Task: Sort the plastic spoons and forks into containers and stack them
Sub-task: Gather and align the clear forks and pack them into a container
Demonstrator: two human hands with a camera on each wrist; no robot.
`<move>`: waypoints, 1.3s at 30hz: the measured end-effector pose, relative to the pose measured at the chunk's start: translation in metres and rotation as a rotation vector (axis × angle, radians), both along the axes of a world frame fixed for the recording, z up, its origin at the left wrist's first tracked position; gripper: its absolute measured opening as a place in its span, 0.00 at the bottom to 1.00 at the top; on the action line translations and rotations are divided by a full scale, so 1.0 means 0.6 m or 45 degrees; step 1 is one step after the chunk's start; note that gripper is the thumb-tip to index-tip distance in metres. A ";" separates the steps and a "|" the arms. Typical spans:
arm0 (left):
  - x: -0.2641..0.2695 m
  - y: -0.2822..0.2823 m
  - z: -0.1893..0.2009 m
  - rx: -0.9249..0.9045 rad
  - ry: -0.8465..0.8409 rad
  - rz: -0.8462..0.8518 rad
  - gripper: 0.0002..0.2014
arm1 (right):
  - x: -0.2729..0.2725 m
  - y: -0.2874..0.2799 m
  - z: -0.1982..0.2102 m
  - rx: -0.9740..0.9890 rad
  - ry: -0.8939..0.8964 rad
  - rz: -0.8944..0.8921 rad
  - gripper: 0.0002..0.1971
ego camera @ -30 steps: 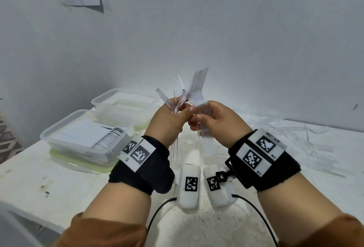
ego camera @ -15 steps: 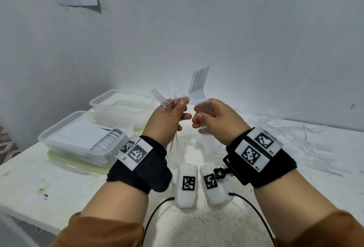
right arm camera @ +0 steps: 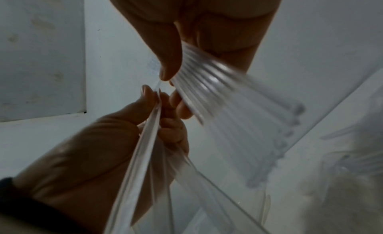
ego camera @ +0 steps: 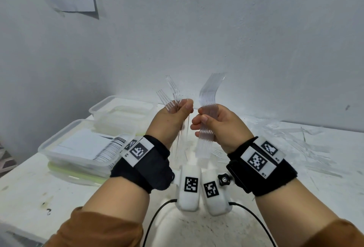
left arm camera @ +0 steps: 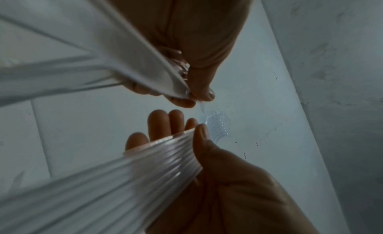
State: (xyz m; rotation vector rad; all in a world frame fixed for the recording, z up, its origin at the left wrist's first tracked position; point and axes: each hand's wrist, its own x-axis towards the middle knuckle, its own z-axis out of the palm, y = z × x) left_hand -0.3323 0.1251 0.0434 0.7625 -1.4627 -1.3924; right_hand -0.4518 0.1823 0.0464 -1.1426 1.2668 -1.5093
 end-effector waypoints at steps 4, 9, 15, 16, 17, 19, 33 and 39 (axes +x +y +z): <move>0.009 -0.009 -0.001 0.056 0.062 -0.051 0.06 | 0.008 -0.006 0.005 -0.003 -0.118 0.054 0.06; 0.024 -0.021 -0.001 0.068 0.097 -0.069 0.05 | 0.024 -0.014 0.011 0.019 -0.067 0.055 0.06; 0.042 -0.035 0.000 0.088 0.136 -0.107 0.05 | 0.054 -0.022 0.019 0.048 0.005 0.042 0.07; 0.045 -0.036 0.000 0.093 0.142 -0.103 0.05 | 0.059 -0.023 0.020 0.048 0.014 0.041 0.07; 0.048 -0.037 0.001 0.094 0.142 -0.101 0.05 | 0.063 -0.023 0.020 0.047 0.023 0.040 0.07; 0.055 -0.036 0.003 0.092 0.138 -0.103 0.06 | 0.069 -0.023 0.019 0.041 0.046 0.037 0.06; 0.080 -0.015 0.008 0.034 0.125 -0.130 0.07 | 0.094 0.001 0.022 0.029 0.111 -0.047 0.08; 0.076 -0.011 0.010 -0.005 0.115 -0.082 0.07 | 0.082 0.012 0.019 0.018 0.105 -0.084 0.09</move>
